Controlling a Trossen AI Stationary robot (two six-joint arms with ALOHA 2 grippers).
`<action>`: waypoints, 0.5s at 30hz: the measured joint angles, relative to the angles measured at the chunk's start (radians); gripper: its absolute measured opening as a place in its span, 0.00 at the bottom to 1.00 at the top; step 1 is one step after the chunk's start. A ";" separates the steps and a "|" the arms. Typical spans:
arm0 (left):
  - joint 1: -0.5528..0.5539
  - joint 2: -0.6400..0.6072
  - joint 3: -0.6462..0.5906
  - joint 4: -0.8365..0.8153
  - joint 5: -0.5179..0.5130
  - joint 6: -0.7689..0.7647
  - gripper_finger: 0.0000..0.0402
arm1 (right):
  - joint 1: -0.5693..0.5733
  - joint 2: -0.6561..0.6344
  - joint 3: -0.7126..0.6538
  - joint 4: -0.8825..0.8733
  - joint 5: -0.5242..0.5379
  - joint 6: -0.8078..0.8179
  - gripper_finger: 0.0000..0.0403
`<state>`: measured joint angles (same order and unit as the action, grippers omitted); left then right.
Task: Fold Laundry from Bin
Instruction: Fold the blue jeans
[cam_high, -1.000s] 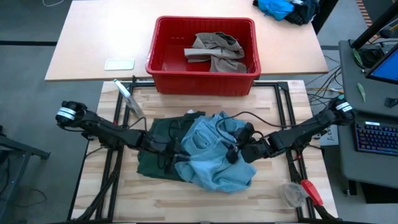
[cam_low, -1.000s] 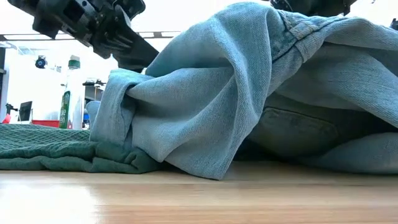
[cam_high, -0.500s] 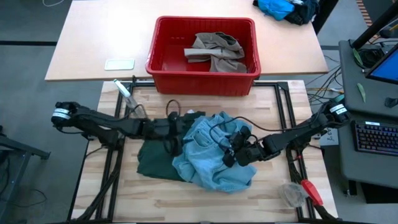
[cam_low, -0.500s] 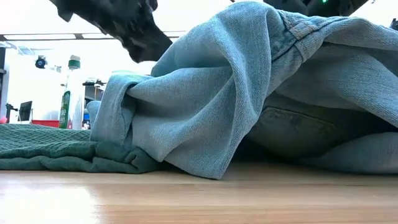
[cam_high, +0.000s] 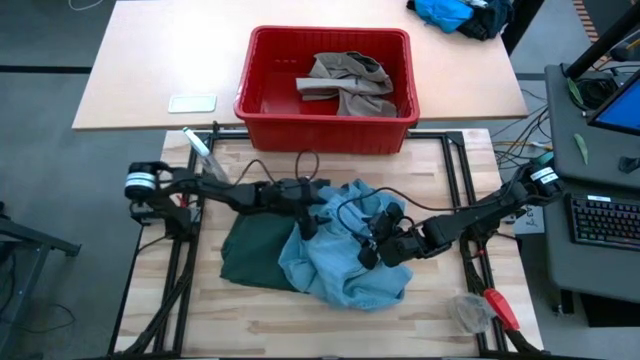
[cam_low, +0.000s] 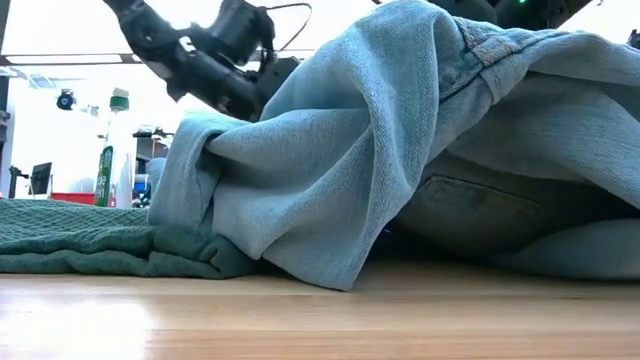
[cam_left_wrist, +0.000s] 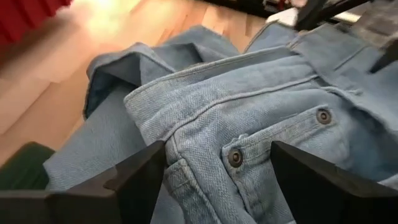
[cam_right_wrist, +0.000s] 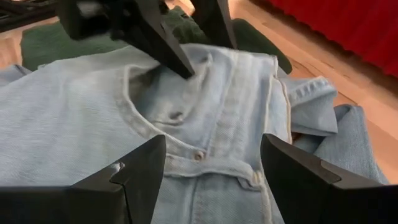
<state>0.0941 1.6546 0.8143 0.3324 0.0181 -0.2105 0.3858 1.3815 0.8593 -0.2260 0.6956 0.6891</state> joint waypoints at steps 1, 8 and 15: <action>0.000 0.018 0.013 -0.001 0.000 -0.001 0.67 | 0.000 0.000 0.000 0.000 0.000 0.000 0.62; -0.010 0.051 0.054 0.006 -0.002 0.017 0.41 | 0.001 -0.001 0.000 -0.001 -0.053 0.000 0.62; -0.034 -0.099 0.021 -0.048 -0.007 0.033 0.05 | 0.036 -0.039 0.000 -0.003 -0.048 -0.012 0.62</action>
<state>0.0604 1.5555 0.8353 0.2846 0.0113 -0.1778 0.4217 1.3425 0.8593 -0.2288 0.6473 0.6772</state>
